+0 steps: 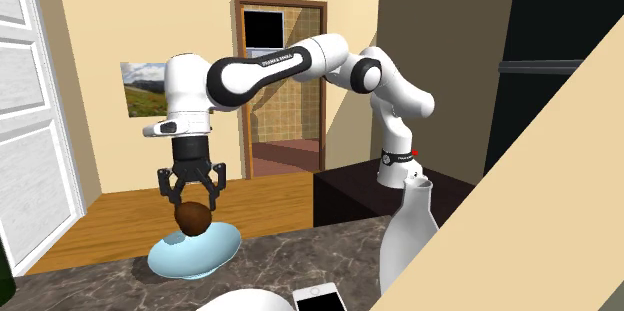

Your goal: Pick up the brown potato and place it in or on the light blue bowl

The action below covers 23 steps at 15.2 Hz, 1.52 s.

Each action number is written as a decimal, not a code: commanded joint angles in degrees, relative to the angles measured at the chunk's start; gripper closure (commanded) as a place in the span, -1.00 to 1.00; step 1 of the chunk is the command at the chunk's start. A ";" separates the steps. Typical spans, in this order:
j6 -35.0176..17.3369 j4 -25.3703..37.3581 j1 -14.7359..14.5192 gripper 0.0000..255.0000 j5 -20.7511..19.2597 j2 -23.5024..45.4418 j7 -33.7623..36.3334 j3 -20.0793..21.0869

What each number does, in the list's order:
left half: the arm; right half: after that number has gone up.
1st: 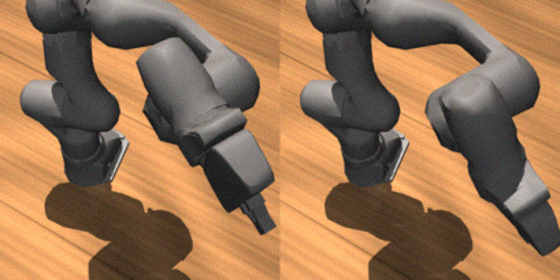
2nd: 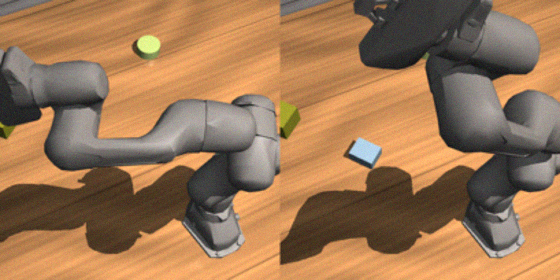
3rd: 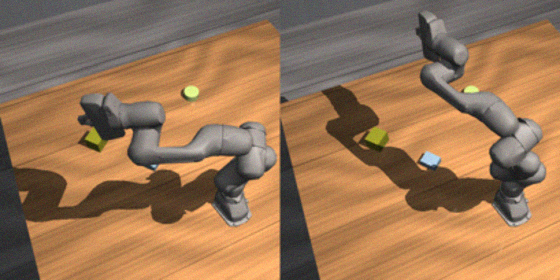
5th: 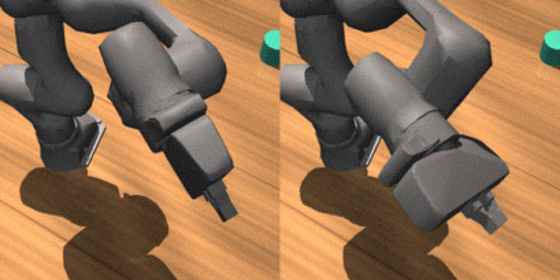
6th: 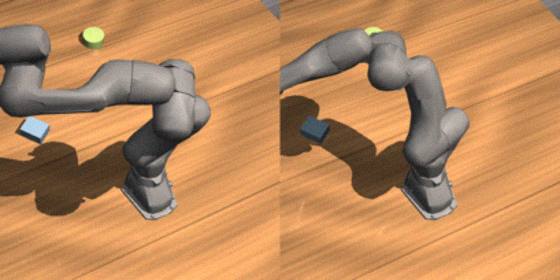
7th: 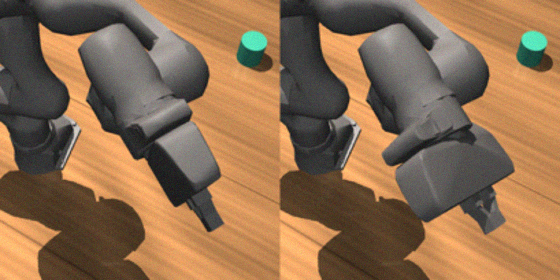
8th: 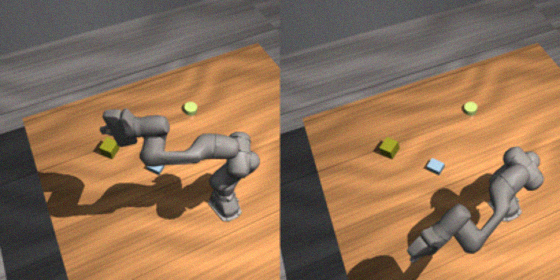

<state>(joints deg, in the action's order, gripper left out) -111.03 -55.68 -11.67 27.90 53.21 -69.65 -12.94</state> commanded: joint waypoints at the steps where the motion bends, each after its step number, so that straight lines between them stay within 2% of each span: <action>1: -1.03 -0.38 -0.05 1.00 0.19 0.67 -0.32 0.14; 9: -4.85 -2.07 -0.11 1.00 0.91 2.99 -1.67 0.63; 17: -4.83 -2.04 -0.10 1.00 0.91 3.01 -1.66 0.63; 18: -4.83 -2.04 -0.10 -1.00 0.91 3.00 -1.66 0.63; 23: -4.83 -2.04 -0.10 -1.00 0.91 3.00 -1.66 0.63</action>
<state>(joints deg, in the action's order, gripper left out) -115.86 -57.72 -11.77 28.81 56.21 -71.32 -12.31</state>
